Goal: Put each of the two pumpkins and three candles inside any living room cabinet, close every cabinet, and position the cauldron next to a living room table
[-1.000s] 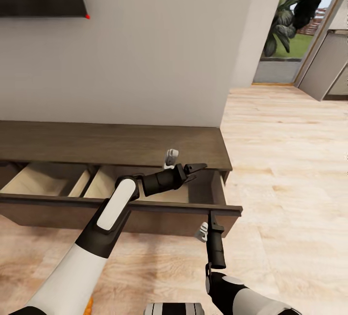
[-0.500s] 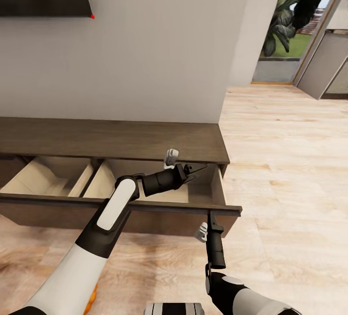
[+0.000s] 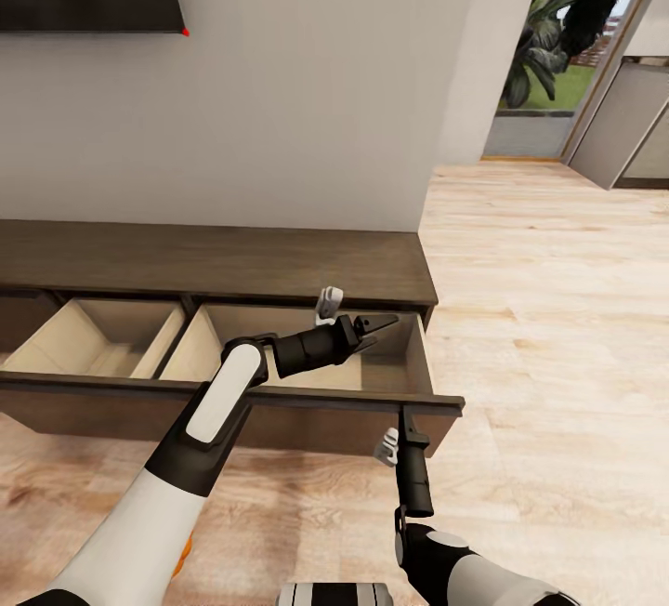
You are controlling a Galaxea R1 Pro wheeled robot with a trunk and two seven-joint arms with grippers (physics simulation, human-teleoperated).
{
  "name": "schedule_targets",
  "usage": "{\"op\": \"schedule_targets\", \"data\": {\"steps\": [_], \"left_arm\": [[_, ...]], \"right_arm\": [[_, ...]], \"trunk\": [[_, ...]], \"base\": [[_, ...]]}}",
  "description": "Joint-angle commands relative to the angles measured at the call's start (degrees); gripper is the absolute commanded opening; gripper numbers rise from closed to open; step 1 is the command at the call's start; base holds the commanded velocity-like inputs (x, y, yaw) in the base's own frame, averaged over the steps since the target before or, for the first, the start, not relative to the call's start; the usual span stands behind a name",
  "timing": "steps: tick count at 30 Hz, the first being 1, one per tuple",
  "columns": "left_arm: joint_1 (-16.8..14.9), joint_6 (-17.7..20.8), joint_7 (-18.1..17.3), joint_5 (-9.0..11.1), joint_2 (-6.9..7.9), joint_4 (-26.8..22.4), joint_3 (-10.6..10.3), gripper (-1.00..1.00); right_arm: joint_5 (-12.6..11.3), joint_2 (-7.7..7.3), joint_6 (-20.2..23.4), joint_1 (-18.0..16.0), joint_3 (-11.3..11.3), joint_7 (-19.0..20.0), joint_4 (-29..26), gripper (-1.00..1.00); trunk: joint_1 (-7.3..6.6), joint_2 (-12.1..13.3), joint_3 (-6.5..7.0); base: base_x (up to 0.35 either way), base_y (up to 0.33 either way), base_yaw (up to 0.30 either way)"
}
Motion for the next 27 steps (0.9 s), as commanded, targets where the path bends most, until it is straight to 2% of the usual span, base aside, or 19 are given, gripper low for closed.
{"op": "schedule_targets", "data": {"steps": [1, 14, 15, 27], "left_arm": [[0.01, 0.01, 0.03, 0.00, 0.01, -0.03, 0.02, 1.00], [0.01, 0.01, 0.03, 0.00, 0.01, -0.04, 0.02, 1.00], [0.01, 0.01, 0.03, 0.00, 0.01, -0.04, 0.02, 1.00], [0.09, -0.06, 0.08, 0.00, 0.03, 0.11, 0.02, 1.00]], "right_arm": [[-0.55, 0.00, -0.29, 0.05, -2.92, 0.15, -0.06, -1.00], [-0.55, 0.00, -0.21, 0.06, -2.92, 0.17, -0.06, -1.00], [-0.55, 0.00, -0.23, 0.06, -2.92, 0.17, -0.06, 1.00], [-0.55, 0.00, -0.29, 0.12, -2.92, 0.25, 0.03, 1.00]], "trunk": [[0.00, 0.00, -0.01], [0.00, 0.00, -0.01], [0.00, 0.00, -0.01], [0.00, 0.00, -0.01]], "base": [[-0.004, 0.000, 0.000], [0.000, 0.000, 0.000], [0.000, 0.000, 0.000], [-0.012, 0.000, 0.000]]}}
